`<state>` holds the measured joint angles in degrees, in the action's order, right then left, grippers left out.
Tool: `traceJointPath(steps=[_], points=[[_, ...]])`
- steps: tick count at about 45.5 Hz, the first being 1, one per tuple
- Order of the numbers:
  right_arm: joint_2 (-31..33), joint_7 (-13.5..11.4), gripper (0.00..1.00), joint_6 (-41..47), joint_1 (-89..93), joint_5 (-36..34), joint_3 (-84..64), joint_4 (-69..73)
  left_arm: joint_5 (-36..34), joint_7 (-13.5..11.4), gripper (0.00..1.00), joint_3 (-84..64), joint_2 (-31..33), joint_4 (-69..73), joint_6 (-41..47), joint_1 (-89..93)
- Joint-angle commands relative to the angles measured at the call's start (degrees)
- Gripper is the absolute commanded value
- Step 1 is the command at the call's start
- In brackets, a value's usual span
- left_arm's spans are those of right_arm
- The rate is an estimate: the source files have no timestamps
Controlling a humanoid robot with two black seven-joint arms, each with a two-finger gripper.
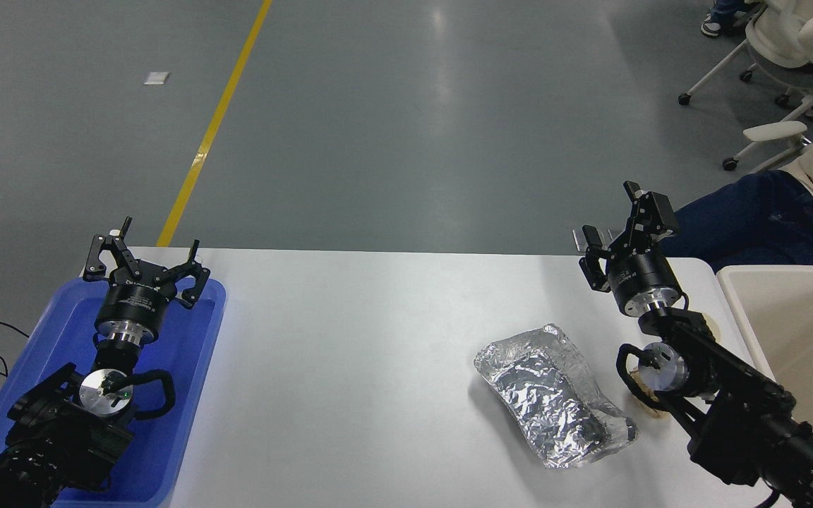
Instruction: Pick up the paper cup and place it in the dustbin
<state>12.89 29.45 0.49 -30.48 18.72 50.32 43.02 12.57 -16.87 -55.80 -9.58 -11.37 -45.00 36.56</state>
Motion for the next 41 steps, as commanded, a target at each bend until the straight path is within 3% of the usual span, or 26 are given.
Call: traceJointPath(steps=[1, 41], points=[[0.5, 0.1, 1.00, 0.0, 0.5, 0.0, 0.0, 0.1, -0.2, 0.0, 1.00, 0.1, 0.0, 0.0, 0.0, 0.0], [1.0, 0.1, 1.00, -0.1, 0.5, 0.0, 1.5, -0.3, -0.3, 0.0, 1.00, 0.1, 0.1, 0.0, 0.0, 0.0]])
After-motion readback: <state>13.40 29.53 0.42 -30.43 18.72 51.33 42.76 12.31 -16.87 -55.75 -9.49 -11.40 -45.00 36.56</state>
